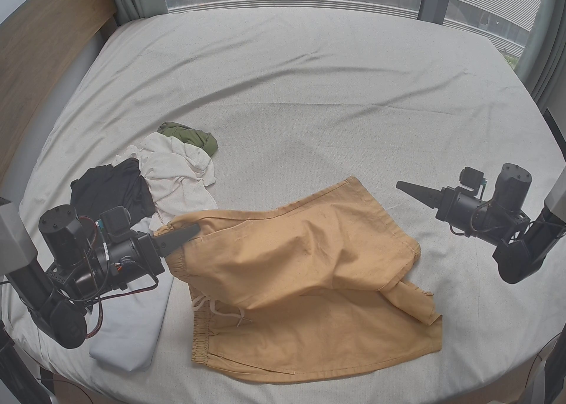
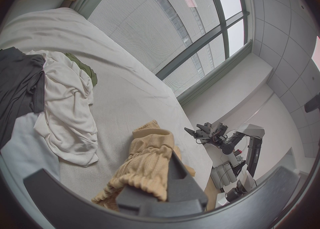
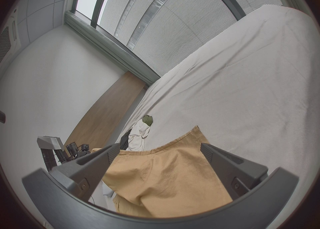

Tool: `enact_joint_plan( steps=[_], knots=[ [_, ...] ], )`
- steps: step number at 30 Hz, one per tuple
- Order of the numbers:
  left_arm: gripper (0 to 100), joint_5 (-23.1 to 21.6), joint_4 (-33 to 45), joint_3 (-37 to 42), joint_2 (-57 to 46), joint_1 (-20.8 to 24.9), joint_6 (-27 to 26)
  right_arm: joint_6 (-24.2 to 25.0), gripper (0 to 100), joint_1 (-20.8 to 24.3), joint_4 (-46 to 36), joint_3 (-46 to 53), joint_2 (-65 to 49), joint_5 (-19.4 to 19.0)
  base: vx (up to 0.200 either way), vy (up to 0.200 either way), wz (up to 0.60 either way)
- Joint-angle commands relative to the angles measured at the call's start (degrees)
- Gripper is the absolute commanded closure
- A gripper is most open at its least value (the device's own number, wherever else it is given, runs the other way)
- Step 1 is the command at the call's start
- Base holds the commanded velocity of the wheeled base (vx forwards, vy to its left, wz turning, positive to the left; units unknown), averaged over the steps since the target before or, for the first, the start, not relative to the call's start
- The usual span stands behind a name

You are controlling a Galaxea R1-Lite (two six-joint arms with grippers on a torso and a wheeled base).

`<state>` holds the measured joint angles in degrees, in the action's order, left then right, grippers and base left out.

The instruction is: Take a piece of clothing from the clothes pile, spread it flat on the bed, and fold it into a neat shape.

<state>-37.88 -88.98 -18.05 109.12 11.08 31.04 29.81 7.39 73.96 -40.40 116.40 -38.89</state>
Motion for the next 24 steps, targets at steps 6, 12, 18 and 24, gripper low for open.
enact_joint_plan(
  steps=[6,12,18,24],
  knots=[
    [100,0.0,-0.1,0.2,0.0,0.4,0.1,-3.0,0,1.7,-8.3,-11.0,7.7,4.9,0.000,0.000,0.00],
    [100,0.0,-0.1,0.3,0.0,0.4,0.1,-6.0,0,3.3,-16.1,-18.2,11.3,8.2,0.000,0.000,0.00],
    [100,0.0,-0.1,0.4,0.1,0.4,0.0,-6.9,0,4.4,-21.5,-25.6,13.8,9.9,0.000,0.000,0.00],
    [100,0.0,-0.1,0.5,0.1,0.4,0.1,-7.1,0,5.3,-24.6,-30.1,16.2,10.9,0.000,0.000,0.00]
  ],
)
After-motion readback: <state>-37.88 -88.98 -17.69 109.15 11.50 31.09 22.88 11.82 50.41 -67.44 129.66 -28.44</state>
